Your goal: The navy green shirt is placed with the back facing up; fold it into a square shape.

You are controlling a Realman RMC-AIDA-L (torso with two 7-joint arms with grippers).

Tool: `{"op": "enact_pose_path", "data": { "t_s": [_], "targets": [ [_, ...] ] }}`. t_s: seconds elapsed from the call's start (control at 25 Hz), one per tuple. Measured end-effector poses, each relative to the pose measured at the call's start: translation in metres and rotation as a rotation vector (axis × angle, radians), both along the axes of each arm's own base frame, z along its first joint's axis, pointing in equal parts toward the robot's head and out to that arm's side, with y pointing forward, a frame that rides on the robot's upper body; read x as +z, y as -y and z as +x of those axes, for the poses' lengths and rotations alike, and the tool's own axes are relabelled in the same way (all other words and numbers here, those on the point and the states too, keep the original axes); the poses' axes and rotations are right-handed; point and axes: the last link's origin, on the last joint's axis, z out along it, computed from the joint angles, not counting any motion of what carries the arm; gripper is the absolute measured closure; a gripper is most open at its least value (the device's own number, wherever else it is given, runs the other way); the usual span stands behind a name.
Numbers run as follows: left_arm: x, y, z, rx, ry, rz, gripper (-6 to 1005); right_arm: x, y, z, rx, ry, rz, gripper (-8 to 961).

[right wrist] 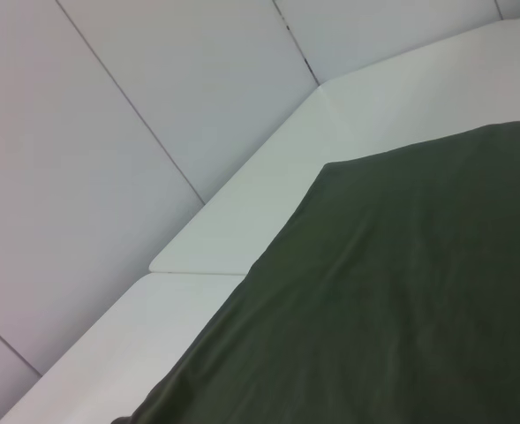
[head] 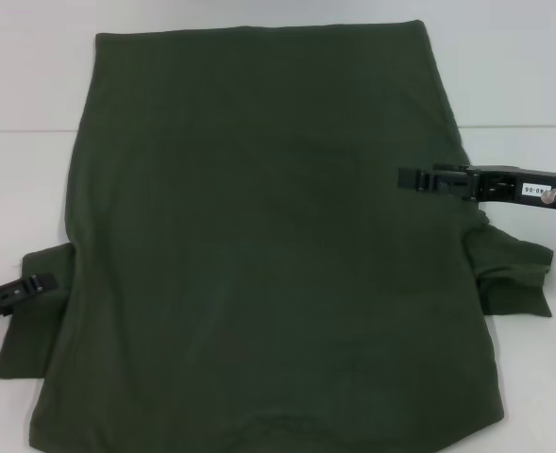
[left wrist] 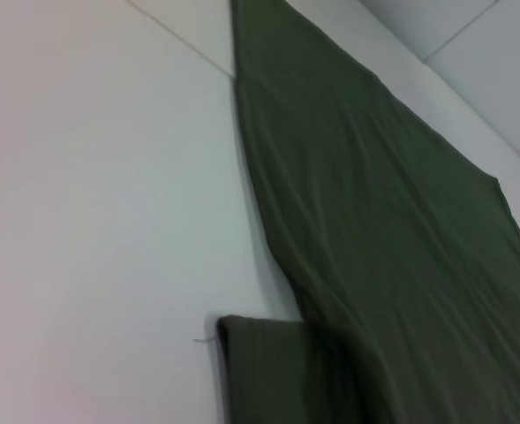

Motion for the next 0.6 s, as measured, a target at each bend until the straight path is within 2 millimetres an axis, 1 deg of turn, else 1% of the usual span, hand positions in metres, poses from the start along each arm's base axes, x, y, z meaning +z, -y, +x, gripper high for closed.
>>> {"op": "enact_pose_path", "data": {
  "t_s": [0.36,0.6],
  "targets": [
    [-0.0022,0.0043,-0.0002,0.009,0.021,-0.004,80,0.0000,0.0006,0.0008,-0.002,-0.001,-0.001,36],
    [-0.0047,-0.0031,0.0033,0.016,0.021,0.001,85,-0.0001,0.0012,0.0004,0.000,-0.004,-0.004,36]
  ]
}}
